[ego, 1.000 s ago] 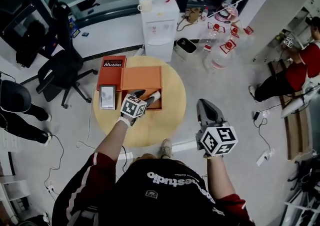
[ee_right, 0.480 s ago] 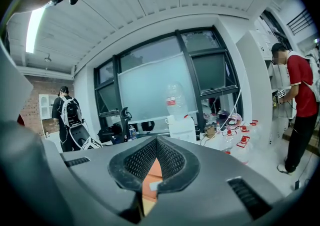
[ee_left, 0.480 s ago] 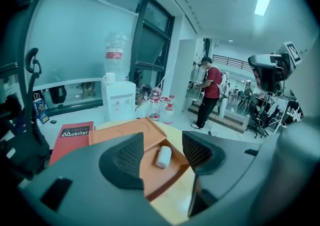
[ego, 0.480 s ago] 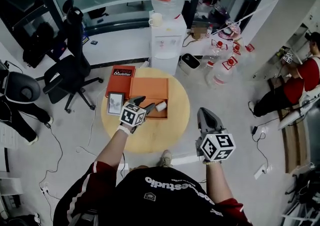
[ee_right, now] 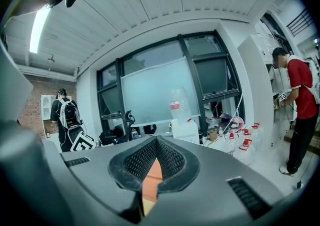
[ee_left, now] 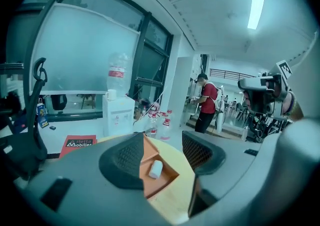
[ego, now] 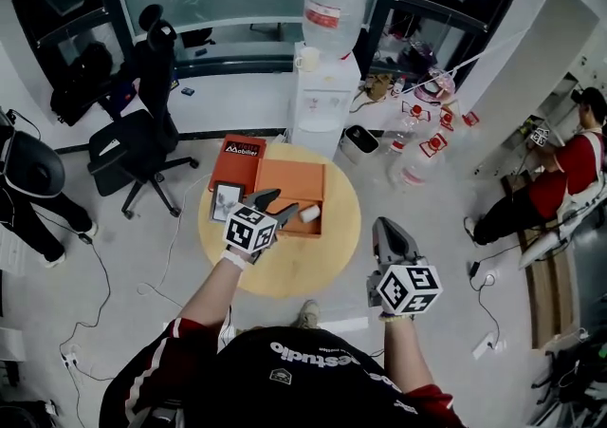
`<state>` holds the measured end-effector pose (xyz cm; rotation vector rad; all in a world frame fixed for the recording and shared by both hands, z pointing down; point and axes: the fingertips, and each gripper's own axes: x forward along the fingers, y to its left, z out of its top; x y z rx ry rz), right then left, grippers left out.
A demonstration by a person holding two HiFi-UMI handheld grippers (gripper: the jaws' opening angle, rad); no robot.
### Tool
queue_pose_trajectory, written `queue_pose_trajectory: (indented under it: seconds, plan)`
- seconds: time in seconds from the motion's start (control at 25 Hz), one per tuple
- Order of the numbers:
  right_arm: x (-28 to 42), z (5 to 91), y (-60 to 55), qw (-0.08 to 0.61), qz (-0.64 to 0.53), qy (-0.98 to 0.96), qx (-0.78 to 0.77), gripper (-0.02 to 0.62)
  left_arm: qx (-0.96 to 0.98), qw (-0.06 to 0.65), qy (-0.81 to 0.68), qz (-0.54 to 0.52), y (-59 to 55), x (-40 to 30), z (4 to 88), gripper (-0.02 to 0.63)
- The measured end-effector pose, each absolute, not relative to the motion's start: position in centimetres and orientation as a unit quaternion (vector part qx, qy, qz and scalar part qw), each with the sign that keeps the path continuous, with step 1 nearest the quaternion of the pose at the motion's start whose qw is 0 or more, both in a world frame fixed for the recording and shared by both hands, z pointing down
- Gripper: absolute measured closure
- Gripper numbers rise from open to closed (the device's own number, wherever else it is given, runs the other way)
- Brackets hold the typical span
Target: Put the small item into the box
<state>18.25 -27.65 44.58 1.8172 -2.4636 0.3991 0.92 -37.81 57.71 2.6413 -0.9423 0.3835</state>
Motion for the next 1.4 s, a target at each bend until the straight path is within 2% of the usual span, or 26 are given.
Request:
queue_pose_trajectory:
  seconds: [0.48, 1.4]
  plan:
    - [14.1, 42.4, -25.4, 0.023, 0.105, -0.805, 0.584, 0.569, 0.933, 0.130, -0.324, 0.090, -32.7, -3.1, 52.0, 0.350]
    - [11.6, 37.7, -19.9, -0.035, 0.069, -0.796, 0.600, 0.569, 0.944, 0.046, -0.328, -0.003, -25.7, -9.1, 39.5, 0.351]
